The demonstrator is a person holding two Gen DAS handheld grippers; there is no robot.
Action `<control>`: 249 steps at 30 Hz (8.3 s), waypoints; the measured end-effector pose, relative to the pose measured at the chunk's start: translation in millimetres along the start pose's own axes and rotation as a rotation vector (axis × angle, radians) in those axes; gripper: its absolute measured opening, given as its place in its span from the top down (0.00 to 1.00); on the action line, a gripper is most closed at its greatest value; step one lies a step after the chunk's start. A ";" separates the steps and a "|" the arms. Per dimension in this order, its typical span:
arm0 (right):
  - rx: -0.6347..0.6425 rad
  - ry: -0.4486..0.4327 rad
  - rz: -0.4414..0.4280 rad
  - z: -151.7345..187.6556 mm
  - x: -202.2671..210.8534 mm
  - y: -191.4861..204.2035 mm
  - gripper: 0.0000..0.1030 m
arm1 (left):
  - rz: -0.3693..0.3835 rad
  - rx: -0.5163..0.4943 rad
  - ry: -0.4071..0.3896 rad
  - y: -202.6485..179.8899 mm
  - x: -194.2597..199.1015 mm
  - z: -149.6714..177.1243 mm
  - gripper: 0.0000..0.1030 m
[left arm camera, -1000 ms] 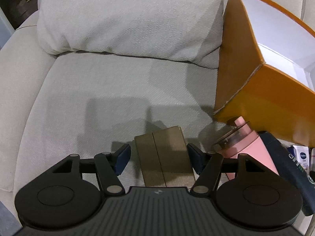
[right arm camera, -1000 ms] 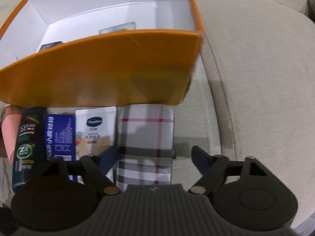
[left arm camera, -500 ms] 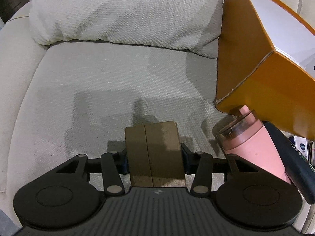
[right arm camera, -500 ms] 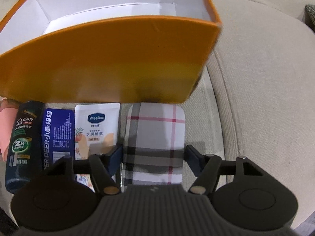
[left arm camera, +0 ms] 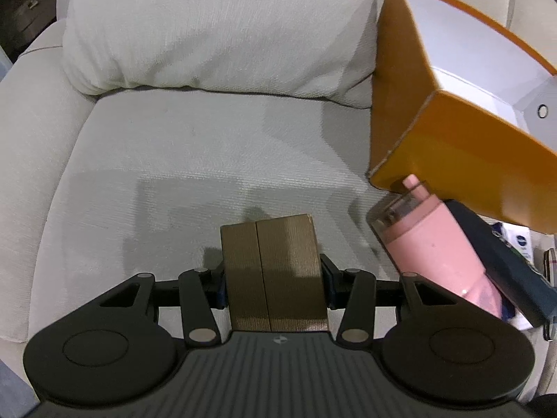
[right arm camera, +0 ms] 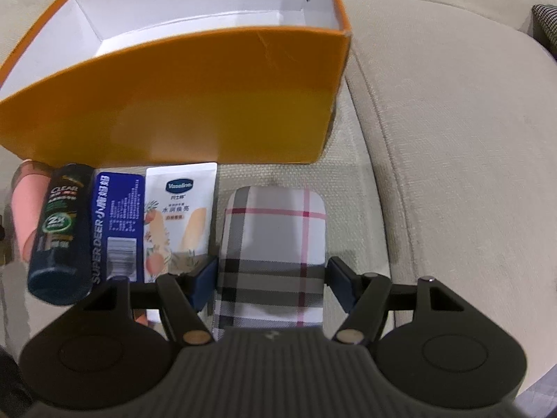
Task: Organize rigid objects
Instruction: 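Lift the brown box with the left tool and the plaid case with the right tool, then lower the brown box and plaid case with both tools into the orange box, then open both tools to release the brown box and plaid case in the box, then grasp the pink tumbler with the left tool while the right tool moves to the Vaseline tube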
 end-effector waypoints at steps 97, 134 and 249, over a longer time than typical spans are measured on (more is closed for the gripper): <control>0.261 0.018 -0.400 -33.1 -15.4 -36.8 0.33 | 0.120 -0.172 -0.133 -77.6 78.0 -63.7 0.47; 0.100 -0.252 -0.510 -141.1 131.7 -12.3 0.37 | 0.190 -0.173 -0.189 -126.0 80.7 -113.4 0.47; 0.116 -0.287 -0.228 113.5 51.7 60.0 0.12 | 0.250 0.223 -0.044 -41.7 -21.6 15.6 0.19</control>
Point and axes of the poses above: each gripper's, at about its wrist camera, not at the fingertips, and x roughly against the way its jaws point, y to its left, z to its underside, the point moved 1 cm from there along -x, roughly the way its jaws point, and after that the axes turned 1 degree about -z, right-handed, at the moved point
